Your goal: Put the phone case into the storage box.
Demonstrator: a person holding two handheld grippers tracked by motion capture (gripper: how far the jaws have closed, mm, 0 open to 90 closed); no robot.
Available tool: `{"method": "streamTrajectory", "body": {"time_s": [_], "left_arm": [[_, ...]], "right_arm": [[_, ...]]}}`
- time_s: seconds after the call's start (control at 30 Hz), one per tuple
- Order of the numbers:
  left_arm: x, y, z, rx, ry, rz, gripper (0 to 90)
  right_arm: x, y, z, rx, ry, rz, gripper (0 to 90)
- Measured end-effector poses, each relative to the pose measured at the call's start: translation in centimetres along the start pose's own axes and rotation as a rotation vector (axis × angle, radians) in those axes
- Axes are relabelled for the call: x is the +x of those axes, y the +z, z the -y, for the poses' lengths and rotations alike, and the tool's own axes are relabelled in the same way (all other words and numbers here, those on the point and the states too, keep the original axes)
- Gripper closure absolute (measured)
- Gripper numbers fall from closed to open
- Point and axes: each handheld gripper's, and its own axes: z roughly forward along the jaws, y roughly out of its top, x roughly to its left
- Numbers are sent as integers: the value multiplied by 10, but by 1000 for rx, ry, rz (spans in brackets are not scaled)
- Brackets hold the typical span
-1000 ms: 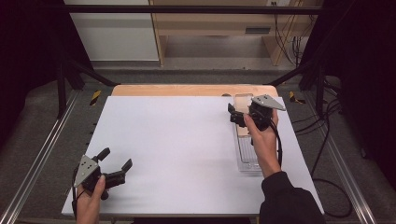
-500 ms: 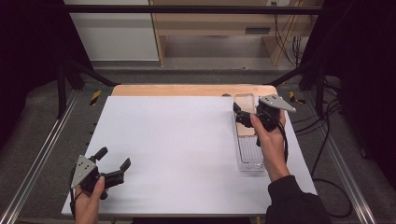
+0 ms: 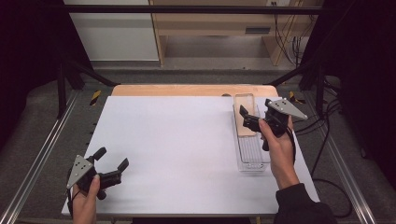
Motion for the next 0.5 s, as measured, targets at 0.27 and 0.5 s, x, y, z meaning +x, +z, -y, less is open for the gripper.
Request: {"method": "streamTrajectory", "body": {"time_s": [0.27, 0.5], "left_arm": [[0, 0, 0, 4, 14, 3, 15], [-2, 1, 0, 1, 1, 9, 9]], "right_arm": [[-7, -14, -2, -25, -36, -1, 47], [-18, -22, 6, -44, -46, -1, 47]]}}
